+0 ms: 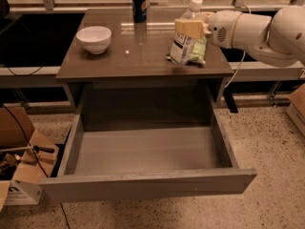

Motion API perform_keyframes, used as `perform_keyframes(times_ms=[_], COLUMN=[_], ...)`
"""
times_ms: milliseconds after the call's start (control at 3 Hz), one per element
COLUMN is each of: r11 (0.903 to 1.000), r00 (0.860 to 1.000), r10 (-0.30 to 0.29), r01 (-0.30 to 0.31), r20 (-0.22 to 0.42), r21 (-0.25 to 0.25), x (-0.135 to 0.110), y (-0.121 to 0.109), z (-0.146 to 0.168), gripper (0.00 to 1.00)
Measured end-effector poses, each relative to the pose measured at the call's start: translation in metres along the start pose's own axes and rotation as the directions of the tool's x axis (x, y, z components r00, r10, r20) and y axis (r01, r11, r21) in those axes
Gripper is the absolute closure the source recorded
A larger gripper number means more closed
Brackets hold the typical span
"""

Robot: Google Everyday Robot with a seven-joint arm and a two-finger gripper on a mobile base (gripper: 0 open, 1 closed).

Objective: Pick blue plastic bottle from top drawer and place on counter

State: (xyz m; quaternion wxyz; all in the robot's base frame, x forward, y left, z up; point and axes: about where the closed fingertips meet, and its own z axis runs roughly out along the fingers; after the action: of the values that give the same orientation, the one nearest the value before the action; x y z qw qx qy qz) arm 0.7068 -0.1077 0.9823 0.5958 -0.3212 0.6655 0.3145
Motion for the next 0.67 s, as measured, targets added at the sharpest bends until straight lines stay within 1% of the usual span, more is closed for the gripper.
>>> perform_keyframes(times_ms=[333, 667], r11=[0.9997, 0.9983], r00=[1.000, 0.999], r10=[0.024, 0.051], r01=[-0.024, -0.051], r20=[0.003, 0.003], r21=[-0.003, -0.026], x=[0.005, 0.011], y=[-0.011, -0.019], z=[0.031, 0.072], gripper=[1.00, 1.00])
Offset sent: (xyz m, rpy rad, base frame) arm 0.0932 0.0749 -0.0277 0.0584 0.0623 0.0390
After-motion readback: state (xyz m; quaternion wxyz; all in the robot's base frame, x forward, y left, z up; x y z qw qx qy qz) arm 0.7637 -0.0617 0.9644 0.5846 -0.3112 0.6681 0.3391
